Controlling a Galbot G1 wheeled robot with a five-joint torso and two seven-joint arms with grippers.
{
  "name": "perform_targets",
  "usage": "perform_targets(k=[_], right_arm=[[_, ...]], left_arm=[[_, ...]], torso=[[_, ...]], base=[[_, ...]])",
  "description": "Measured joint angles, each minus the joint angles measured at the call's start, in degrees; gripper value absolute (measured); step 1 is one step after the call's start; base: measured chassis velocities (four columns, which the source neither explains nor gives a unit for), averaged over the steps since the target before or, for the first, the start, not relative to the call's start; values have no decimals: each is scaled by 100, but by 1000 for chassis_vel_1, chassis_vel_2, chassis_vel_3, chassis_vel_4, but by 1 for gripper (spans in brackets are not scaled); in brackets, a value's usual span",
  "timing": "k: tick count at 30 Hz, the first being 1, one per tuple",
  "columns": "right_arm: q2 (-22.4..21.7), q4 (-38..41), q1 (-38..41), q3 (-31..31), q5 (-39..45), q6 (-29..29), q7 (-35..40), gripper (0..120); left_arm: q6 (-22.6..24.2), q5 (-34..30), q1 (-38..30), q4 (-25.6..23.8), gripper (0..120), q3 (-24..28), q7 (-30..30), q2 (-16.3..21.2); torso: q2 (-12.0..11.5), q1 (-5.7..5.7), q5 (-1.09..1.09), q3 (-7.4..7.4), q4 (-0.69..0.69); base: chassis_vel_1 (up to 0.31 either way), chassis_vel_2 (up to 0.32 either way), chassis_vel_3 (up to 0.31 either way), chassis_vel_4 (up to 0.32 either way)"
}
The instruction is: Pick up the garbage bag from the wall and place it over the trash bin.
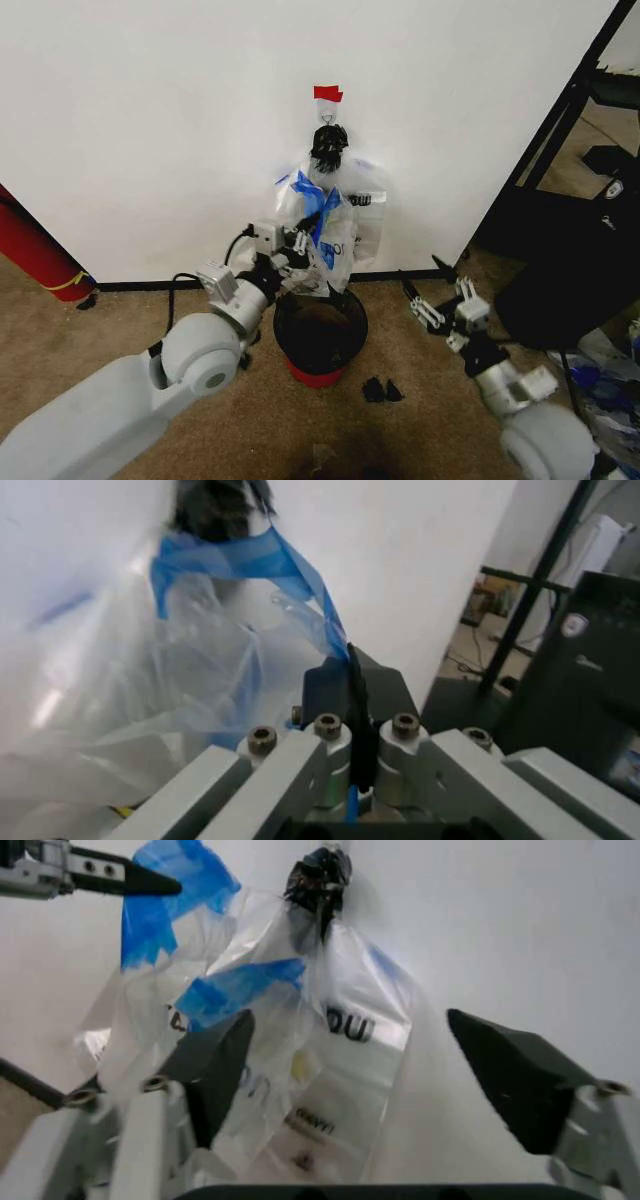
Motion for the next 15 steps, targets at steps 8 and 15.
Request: perform_targets(k=[8, 15], right_arm=[[-874, -747, 1987, -1293, -117, -152, -116, 100], [-612, -1329, 3146, -2440, -743, -141, -143, 100]], left_arm=[[45, -1, -187, 32, 0, 288, -32, -126], [51, -10, -157, 18, 0, 264, -56, -154]], torso=[[0, 0, 1, 1, 2], [-1, 0, 1, 1, 3]], base=[[0, 0, 0, 0], [0, 0, 0, 0]])
